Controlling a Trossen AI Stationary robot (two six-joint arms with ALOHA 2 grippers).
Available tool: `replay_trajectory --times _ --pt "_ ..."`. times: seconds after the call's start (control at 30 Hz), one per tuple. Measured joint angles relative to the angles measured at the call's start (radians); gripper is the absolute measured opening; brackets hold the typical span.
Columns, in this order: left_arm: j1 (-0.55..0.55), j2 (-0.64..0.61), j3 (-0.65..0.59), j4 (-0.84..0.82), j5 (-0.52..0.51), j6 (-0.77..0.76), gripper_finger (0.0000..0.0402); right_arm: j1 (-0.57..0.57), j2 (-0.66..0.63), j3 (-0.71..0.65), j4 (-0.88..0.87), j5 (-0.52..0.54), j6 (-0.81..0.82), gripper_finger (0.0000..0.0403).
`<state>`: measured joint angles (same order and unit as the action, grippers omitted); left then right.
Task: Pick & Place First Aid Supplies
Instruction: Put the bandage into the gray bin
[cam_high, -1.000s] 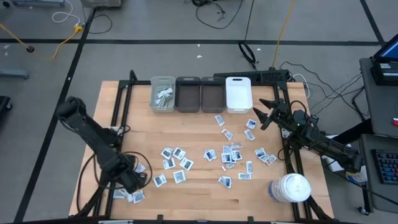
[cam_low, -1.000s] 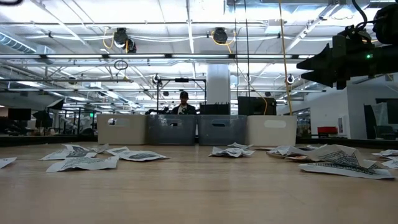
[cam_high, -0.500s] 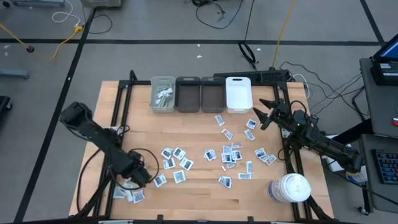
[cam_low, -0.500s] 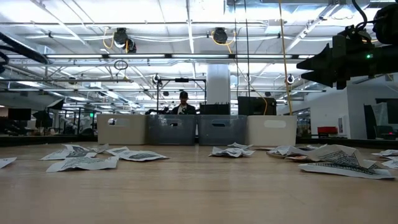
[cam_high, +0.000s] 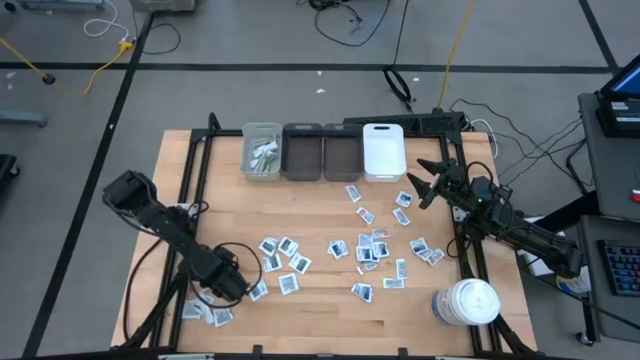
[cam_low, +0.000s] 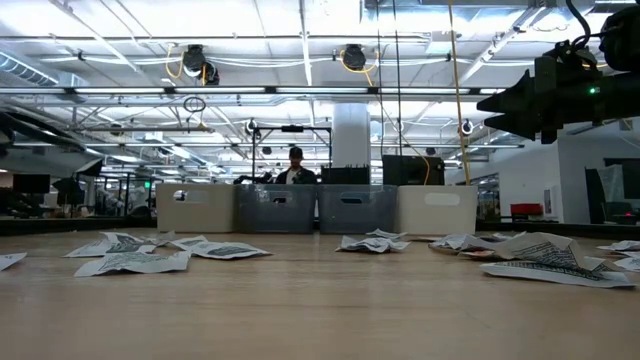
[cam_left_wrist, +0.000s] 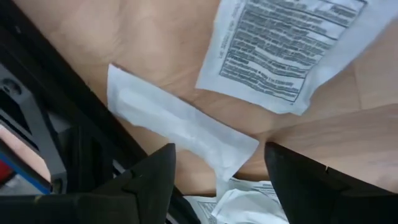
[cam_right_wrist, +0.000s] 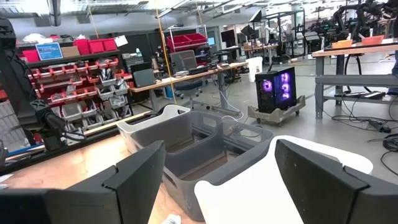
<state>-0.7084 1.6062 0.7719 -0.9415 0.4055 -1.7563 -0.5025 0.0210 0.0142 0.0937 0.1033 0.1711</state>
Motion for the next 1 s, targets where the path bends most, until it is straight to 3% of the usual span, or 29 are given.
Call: replay_trajectory --times 0.17,0.6,1.0 --pt "0.007 0.008 0.0 0.031 0.002 0.046 0.0213 0.0 0.0 0.0 0.0 0.0 0.0 0.0297" --pt "0.021 0.01 -0.001 0.1 -0.023 0.045 0.0011 0.0 0.0 0.0 0.0 0.0 0.0 0.0297" --pt "0.033 -0.038 -0.005 0.068 -0.047 0.023 0.0002 0.0 0.0 0.0 0.0 0.0 0.0 0.0297"
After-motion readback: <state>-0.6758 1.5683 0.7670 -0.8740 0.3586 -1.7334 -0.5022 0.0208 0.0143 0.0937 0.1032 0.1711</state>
